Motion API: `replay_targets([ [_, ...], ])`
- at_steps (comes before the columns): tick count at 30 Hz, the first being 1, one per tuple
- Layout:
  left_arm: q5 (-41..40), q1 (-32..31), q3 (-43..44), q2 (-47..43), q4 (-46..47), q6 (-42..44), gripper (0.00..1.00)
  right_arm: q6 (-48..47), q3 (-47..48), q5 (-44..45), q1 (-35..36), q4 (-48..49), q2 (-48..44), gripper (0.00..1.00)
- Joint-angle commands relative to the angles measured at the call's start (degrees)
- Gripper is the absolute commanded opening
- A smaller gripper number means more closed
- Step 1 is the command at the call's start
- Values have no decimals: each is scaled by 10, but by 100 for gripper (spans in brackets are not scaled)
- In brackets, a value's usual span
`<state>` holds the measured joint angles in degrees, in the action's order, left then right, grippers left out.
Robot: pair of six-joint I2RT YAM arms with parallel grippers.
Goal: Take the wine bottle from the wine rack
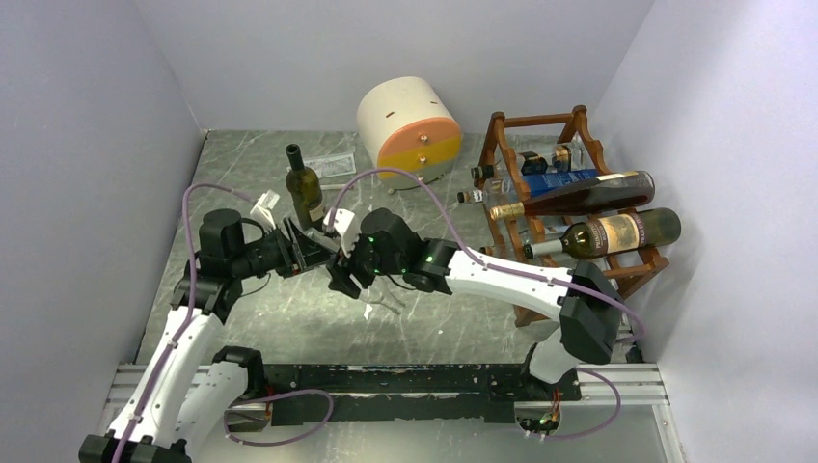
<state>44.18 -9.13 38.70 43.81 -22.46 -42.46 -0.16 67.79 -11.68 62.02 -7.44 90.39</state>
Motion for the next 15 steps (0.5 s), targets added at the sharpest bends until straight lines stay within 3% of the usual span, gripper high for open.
replay_targets([
  [1,-26,-3,-18,-41,68,-66,43,17,-26,35,3,53,-53,25],
  [5,-30,-3,-47,-77,135,-132,21,50,-54,58,3,58,-90,63],
  [7,-36,-3,-59,-92,164,-158,15,73,-64,82,4,54,-112,83],
  [9,-48,-3,-60,-103,172,-174,7,102,-70,99,2,44,-136,97],
  [15,-80,-2,-58,-132,187,-207,7,176,-70,118,-4,-4,-213,100],
])
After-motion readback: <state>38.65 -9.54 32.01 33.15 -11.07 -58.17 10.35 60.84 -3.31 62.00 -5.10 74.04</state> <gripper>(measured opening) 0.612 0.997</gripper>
